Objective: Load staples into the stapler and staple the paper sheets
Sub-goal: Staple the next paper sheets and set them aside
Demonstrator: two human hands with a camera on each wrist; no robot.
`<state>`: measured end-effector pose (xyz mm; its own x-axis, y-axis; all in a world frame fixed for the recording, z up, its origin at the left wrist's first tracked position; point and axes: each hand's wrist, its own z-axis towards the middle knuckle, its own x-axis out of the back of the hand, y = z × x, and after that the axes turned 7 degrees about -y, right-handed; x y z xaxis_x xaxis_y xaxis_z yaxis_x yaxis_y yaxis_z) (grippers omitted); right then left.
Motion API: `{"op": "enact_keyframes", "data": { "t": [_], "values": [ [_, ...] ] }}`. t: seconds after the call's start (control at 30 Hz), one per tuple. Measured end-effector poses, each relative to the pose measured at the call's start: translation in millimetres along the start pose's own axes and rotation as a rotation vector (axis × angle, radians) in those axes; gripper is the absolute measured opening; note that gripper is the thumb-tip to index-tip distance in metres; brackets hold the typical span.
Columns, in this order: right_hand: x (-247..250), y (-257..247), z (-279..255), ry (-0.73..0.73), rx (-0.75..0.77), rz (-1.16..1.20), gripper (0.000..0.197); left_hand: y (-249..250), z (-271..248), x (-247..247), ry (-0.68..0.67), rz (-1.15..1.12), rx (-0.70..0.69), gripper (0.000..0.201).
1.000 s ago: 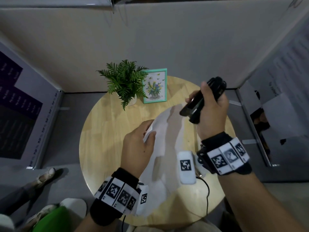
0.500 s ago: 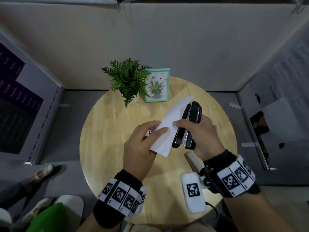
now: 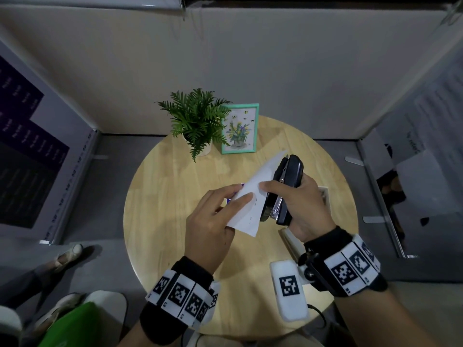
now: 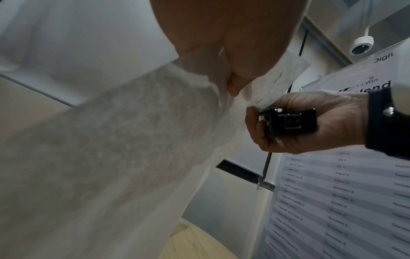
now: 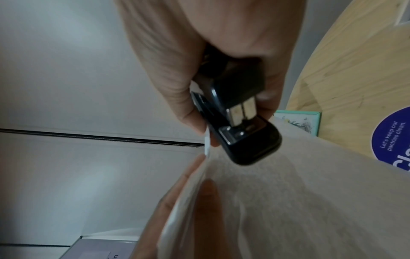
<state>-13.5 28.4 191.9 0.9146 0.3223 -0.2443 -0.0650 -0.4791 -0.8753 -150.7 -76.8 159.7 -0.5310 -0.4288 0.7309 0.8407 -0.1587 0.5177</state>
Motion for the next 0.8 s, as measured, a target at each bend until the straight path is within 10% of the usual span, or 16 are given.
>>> {"op": "enact_keyframes", "data": {
  "t": [0.43, 0.8],
  "values": [
    [1, 10, 4, 0.053, 0.042, 0.018, 0.021, 3, -1, 10, -0.299, -0.473, 0.208, 0.049],
    [-5, 18, -1, -0.115, 0.184, -0.263, 0.023, 12, 21, 24, -0.416, -0.988, 0.67, 0.097]
  ]
}}
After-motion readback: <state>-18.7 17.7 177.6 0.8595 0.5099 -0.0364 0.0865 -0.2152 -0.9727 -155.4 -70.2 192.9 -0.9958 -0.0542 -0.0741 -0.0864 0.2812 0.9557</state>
